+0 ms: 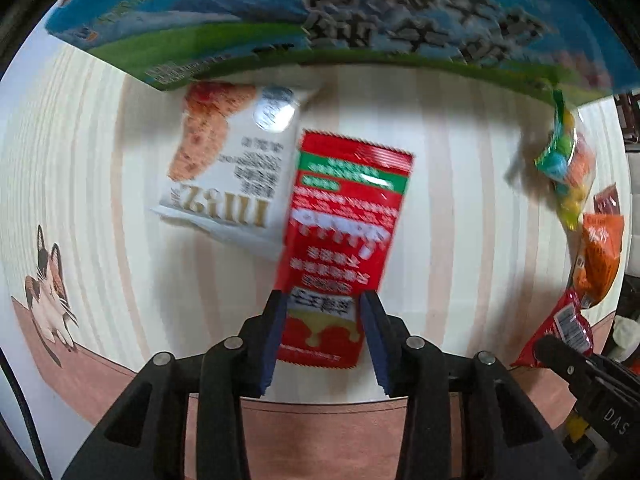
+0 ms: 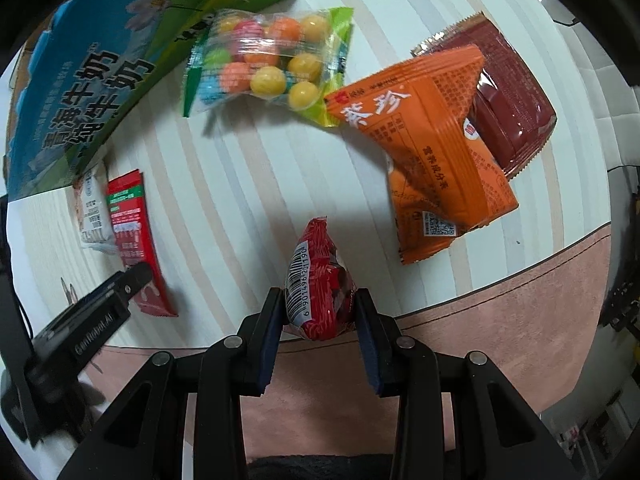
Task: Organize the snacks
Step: 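Grasp the red packet with left tool while right tool grasps the small red packet, then carry both red packets into the box and open both tools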
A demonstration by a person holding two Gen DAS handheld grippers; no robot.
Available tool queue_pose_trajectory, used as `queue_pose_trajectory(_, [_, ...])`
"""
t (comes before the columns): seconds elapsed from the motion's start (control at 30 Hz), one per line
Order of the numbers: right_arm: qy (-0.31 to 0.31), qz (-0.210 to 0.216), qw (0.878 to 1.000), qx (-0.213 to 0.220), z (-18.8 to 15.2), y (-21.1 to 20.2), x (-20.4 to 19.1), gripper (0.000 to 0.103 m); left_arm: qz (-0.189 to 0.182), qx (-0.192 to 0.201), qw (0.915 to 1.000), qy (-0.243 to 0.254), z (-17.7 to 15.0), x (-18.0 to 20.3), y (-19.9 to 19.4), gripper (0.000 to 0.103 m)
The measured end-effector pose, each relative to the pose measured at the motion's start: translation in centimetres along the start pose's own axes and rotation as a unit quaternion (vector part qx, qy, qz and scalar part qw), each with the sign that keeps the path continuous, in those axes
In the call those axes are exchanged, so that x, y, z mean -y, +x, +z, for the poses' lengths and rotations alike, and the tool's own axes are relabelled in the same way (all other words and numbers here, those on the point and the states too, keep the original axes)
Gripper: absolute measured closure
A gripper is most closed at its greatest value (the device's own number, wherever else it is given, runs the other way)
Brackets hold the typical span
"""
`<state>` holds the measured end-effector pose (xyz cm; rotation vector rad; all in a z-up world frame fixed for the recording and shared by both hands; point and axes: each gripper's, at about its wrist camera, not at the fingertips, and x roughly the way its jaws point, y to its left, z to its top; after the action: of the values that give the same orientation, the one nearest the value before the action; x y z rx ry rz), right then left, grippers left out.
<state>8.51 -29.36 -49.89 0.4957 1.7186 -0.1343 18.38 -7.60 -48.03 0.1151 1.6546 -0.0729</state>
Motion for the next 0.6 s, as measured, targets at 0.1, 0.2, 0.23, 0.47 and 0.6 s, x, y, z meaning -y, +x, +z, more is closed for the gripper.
queue_pose_trajectory(0.1, [-0.004,0.003,1.000,0.005,0.1,0.2,0.2,0.065,0.012,0.000,0.9999,0.012,0.7,-1.0,0.2,0.048])
queue_pose_trajectory(0.2, [-0.002,0.007,1.000,0.006,0.0,-0.4,0.7,0.065,-0.008,-0.009,0.9999,0.006,1.0,-2.3,0.9,0.046])
queue_pose_trajectory(0.23, [0.000,0.008,1.000,0.006,0.0,-0.4,0.8,0.065,-0.013,-0.010,0.9999,0.002,1.0,-2.7,1.1,0.043])
queue_pose_trajectory(0.47, [0.000,0.003,1.000,0.001,0.0,0.1,2.0,0.065,-0.039,-0.027,0.9989,-0.002,2.3,-3.1,3.2,0.033])
queue_pose_trajectory(0.6, [0.001,-0.002,1.000,-0.003,-0.2,1.1,1.7,0.065,-0.015,-0.006,0.9997,0.018,2.8,-1.6,3.2,0.036])
